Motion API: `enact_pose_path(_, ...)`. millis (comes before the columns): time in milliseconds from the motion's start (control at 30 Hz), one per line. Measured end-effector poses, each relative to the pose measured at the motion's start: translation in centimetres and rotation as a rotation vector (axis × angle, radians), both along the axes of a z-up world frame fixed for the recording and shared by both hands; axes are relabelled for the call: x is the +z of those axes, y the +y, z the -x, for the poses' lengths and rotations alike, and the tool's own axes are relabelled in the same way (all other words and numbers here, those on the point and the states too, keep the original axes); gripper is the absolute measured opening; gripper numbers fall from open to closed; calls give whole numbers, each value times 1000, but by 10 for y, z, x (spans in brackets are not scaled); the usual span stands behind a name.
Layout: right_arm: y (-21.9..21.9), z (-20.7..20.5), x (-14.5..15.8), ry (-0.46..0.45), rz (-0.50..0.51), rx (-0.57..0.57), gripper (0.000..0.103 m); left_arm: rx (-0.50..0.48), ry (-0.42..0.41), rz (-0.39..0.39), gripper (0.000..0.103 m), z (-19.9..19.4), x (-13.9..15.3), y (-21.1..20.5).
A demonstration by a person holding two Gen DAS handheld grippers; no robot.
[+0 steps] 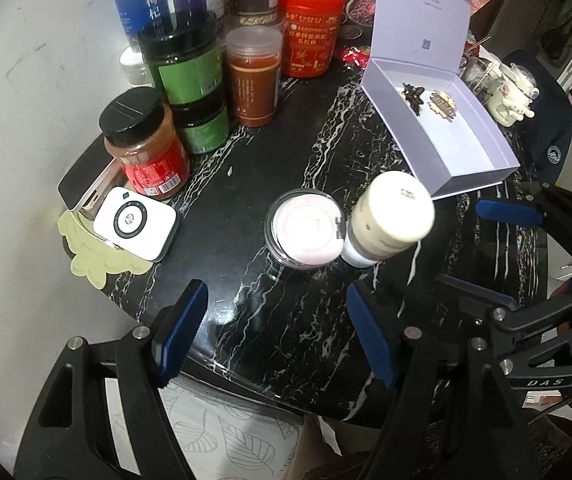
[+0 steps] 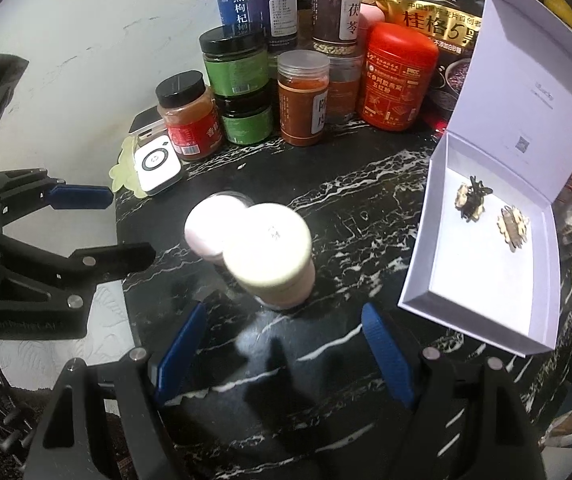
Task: Organize objects
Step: 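Grasp the stacked cream and pink jars with the right tool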
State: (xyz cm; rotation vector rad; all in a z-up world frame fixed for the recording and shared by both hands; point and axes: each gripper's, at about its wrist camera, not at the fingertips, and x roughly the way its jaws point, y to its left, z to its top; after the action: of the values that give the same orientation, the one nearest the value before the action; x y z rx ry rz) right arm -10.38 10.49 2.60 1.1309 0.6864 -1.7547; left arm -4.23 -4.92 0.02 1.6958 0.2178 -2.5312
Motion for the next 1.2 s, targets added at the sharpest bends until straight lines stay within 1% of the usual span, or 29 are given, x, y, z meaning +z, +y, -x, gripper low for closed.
enact_pose_path(200,-10,12,-7,-14,1,3,81,-16,-17,-4,71,12,-8,-3)
enact_pose_path(367,-17,15,-14,-32,7,30,81,-10,-48,-4,71,21,-18,-7)
enact_pose_path(433,-19,16,-15,-36,16,38,77,-8,-56,-13,71,23,-21,-9)
enact_pose_path(533,-22,18,-17,-48,29,50,75,-14,-63,-19,71,27,-24,-9)
enact_pose_path(567,-22,19,-17,-54,38,56,74,-16,-66,-17,71,29,-25,-9)
enact_pose_path(600,-23,20,-18,-65,46,66,68,-17,-67,-18,71,30,-25,-10)
enact_pose_path(633,-24,20,-18,-74,50,74,59,-18,-69,-18,71,30,-26,-10)
enact_pose_path(667,-24,20,-19,-82,58,82,55,-15,-73,-17,71,31,-28,-10)
enact_pose_path(767,-24,20,-19,-76,76,97,55,0,-81,-26,71,32,-30,-13)
enact_pose_path(867,-21,23,-19,-92,94,85,55,0,-82,-44,71,33,-32,-14)
enact_pose_path(1067,-14,27,-18,-92,106,67,55,-38,-63,-58,71,38,-30,-7)
enact_pose_path(1200,-7,30,-18,-92,104,46,55,-67,-68,-61,71,45,-34,1)
